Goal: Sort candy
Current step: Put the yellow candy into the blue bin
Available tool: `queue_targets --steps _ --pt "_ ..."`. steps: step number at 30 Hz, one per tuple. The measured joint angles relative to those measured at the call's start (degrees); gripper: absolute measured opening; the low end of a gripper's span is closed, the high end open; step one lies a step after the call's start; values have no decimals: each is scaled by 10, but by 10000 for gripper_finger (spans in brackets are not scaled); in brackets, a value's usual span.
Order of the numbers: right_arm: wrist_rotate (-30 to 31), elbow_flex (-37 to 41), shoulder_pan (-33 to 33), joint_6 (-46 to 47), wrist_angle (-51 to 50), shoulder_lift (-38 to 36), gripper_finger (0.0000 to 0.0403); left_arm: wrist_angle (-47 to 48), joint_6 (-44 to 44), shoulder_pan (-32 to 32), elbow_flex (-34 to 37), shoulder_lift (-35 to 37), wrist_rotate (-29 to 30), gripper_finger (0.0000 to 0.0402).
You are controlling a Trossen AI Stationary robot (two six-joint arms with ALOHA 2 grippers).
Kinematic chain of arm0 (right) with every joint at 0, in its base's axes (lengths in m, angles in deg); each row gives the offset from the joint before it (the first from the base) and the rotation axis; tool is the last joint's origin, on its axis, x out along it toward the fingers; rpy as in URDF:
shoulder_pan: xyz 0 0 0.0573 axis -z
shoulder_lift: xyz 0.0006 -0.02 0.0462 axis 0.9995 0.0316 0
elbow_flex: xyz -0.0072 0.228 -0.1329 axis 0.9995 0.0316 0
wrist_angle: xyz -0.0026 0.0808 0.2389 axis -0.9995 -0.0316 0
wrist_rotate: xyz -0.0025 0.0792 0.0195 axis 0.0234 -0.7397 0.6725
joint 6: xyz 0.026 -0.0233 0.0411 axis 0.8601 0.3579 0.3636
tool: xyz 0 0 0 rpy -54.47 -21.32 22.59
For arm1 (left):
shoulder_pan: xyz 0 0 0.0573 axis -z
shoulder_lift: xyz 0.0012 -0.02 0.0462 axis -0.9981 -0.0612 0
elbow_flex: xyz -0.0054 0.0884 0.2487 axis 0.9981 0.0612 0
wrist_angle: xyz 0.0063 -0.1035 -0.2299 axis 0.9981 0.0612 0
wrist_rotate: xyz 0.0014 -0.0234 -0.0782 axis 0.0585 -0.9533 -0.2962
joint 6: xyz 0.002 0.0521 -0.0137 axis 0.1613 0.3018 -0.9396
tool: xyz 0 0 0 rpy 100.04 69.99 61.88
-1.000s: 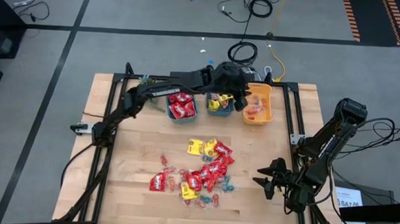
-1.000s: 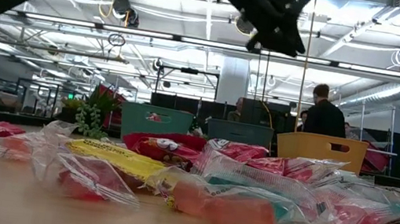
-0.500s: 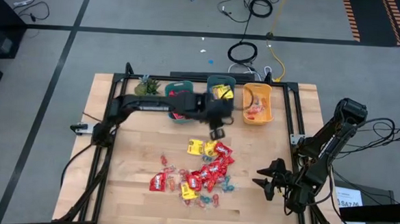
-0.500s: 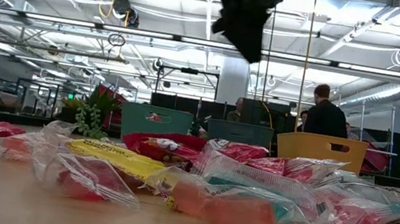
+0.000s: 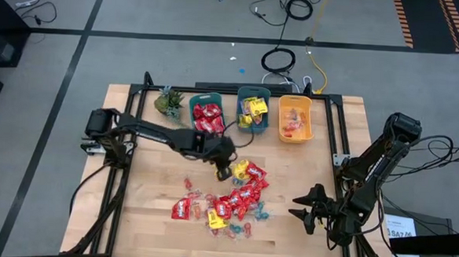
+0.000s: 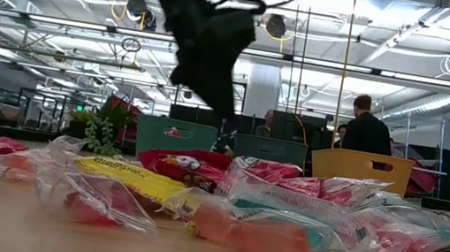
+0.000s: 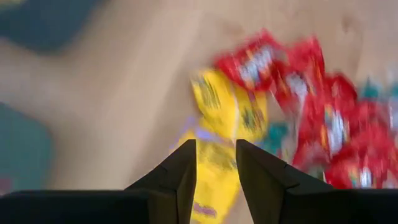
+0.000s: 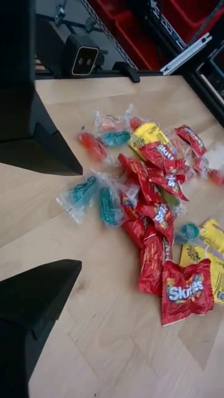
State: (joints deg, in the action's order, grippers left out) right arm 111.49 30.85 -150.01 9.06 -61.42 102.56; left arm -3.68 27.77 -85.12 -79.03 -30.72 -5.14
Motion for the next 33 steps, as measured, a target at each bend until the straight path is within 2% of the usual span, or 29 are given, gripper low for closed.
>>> queue_targets --steps 8,13,21,24,28,33 --pt "0 0 0 0 1 0 224 -157 26 4 124 0 -15 123" --pt "-1 0 0 0 1 0 224 -205 47 -3 180 -20 -18 123" --pt "0 0 0 0 0 0 224 -292 117 9 186 -94 1 121" --pt "-1 0 0 0 0 0 224 -287 87 11 186 -100 18 96" --pt "-2 0 0 0 1 0 224 -281 73 14 185 -95 14 20" --pt "-2 0 0 5 2 0 224 -250 63 22 186 -54 11 6"
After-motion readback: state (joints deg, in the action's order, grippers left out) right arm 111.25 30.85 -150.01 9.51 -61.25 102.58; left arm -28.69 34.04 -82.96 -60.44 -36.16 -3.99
